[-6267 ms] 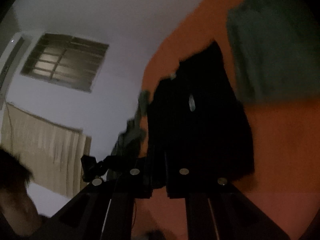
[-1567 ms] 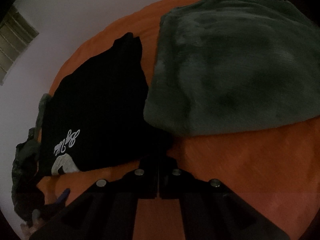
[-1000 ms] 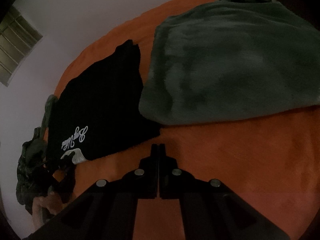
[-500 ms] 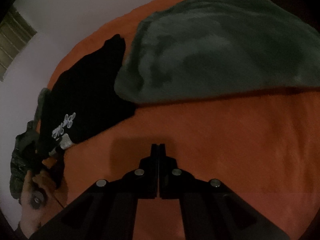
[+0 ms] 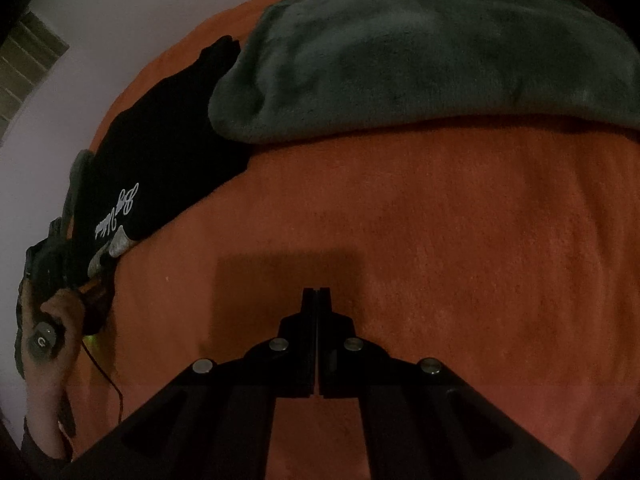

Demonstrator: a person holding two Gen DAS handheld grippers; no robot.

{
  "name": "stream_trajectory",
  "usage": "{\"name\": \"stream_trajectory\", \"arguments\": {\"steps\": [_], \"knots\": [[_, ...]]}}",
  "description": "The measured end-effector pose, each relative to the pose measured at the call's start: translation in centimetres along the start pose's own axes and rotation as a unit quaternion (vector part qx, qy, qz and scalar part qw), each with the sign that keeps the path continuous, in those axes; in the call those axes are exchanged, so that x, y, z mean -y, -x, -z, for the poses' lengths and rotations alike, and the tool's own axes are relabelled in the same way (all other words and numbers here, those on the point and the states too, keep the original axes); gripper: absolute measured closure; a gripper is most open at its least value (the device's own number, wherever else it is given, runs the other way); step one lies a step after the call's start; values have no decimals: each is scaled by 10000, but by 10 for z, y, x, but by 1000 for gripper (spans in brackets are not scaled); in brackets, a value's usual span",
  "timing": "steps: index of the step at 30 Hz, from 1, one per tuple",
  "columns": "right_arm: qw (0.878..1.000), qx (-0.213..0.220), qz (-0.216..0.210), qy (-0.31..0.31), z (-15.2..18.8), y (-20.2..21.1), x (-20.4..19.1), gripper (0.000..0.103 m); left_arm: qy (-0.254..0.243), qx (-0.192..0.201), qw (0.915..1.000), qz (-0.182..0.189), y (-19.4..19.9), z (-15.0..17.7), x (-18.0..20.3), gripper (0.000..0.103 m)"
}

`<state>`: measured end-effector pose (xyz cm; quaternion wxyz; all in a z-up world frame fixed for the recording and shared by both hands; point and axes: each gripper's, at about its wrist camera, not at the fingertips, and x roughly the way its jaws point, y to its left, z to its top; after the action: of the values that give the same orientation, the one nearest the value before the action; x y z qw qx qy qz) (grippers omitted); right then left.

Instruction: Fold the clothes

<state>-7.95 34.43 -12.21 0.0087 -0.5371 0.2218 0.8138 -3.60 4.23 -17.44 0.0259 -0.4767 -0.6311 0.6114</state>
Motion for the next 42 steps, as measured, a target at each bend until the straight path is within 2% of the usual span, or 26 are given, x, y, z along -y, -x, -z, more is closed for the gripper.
{"name": "stream_trajectory", "arguments": {"steps": [1,2,3,5,8,12,14,15,16,17,24,28,32,35,36,37,39,40,41,42], "knots": [[10000,-21,-7,-8,0,-1,0,103,-23,-7,9999,114,-2,1,3,58],[10000,-42,-25,-24,1,-2,1,103,-44,-12,9997,232,-4,2,6,52],[10000,-61,-43,-32,1,-3,1,103,223,149,9987,441,-4,7,1,49],[9999,-105,-63,-13,2,-5,0,103,765,475,9922,861,-5,17,-9,49],[9999,-120,-80,86,4,-5,-4,103,665,884,9862,1232,-3,34,-7,49],[9998,-132,-72,126,5,-6,-6,103,304,1069,9807,1609,-11,50,-1,50],[9998,-147,-75,92,5,-7,-4,103,381,987,9826,1527,-23,51,-3,63],[9998,-154,-74,72,5,-7,-3,103,447,913,9836,1492,-1,41,-9,75],[9998,-165,-76,52,5,-8,-2,103,473,809,9842,1502,37,13,-21,80],[9998,-173,-78,37,5,-8,-2,103,498,704,9847,1513,76,-14,-33,80],[9998,-186,-73,34,4,-10,-7,103,281,637,9878,1395,70,-15,-19,81],[9997,-166,-119,118,0,-8,-15,103,236,295,9940,1027,62,-20,-7,79],[9992,-53,-230,308,-20,1,-34,103,504,265,9939,944,57,-25,-2,78],[9968,-25,-333,730,-53,11,-60,103,278,491,9929,1050,60,-21,4,82],[9946,-36,-360,976,-67,15,-73,103,141,494,9936,1010,60,-20,7,96],[9903,-62,-401,1332,-83,19,-89,103,4,496,9941,969,60,-20,9,97],[9716,-111,-493,2310,-116,26,-136,103,-365,359,9956,789,60,-23,19,98],[9588,-121,-544,2787,-131,29,-160,103,-637,370,9954,606,62,-24,27,98],[9398,-138,-543,3372,-147,30,-188,101,-644,389,9952,625,64,-24,30,98],[9191,-197,-609,3887,-158,29,-215,94,-647,408,9950,648,65,-23,32,98]]}}
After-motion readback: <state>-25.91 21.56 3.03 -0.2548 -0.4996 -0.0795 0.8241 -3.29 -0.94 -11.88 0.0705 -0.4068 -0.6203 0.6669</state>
